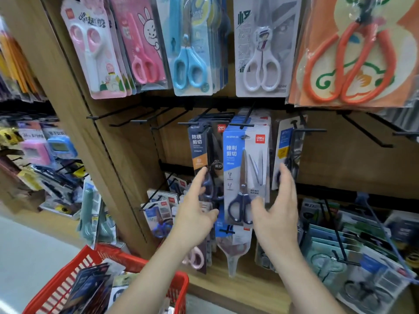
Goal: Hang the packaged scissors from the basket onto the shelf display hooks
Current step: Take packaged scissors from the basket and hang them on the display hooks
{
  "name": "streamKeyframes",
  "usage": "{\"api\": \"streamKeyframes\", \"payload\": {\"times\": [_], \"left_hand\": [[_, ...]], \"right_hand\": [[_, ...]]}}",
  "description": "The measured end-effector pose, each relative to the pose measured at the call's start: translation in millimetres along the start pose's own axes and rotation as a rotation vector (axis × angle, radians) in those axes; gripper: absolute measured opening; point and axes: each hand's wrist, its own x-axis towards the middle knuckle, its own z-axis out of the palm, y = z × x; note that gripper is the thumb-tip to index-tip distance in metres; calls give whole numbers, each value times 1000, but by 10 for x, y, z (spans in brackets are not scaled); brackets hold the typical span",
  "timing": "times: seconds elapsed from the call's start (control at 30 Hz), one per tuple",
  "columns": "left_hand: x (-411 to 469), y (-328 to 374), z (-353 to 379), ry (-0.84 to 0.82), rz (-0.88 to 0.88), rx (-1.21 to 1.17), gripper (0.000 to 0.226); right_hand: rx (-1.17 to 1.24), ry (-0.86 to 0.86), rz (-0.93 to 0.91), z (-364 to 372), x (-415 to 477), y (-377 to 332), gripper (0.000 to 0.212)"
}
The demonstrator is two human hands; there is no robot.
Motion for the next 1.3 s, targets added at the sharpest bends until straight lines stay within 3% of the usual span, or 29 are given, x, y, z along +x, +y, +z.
{"api": "streamKeyframes", "payload": {"times": [0.07,0.2,0.3,0.5,0.63,0.73,0.87,0.93,1.0,1.17,1.3], "left_hand": [[-135,-97,-173,27,-3,-4,91],[-481,-407,-559,89,-79,12,74],[-743,-655,-838,147,-188,21,48],[-1205,-1328,-1296,344,-568,-114,29],[-1635,-2031,-1356,241,-839,122,19],[-1931,-2552,-1228,117,-978,246,29],[-2084,-3043,-979,42,-1147,295,70],[-2108,-3244,-897,72,-1180,355,97],[-2095,-3317,-874,118,-1214,382,110],[-2135,-3406,-844,81,-1246,387,113],[-2168,-3411,-787,185,-1251,384,98]], "right_hand": [[50,39,-135,-8,-110,-73,63],[122,-135,-163,195,-328,-102,45],[86,-365,-37,456,-518,-38,37],[-78,-838,52,1240,-1056,194,28],[-142,-1067,162,1742,-1432,403,39],[-235,-1169,301,2038,-1645,594,41],[-284,-1240,442,2312,-1819,842,56],[-256,-1241,522,2419,-1862,966,60],[-194,-1189,697,2517,-1883,1062,57],[37,-952,1227,2795,-1904,1089,13],[16,-912,1316,2957,-2006,1119,25]]}}
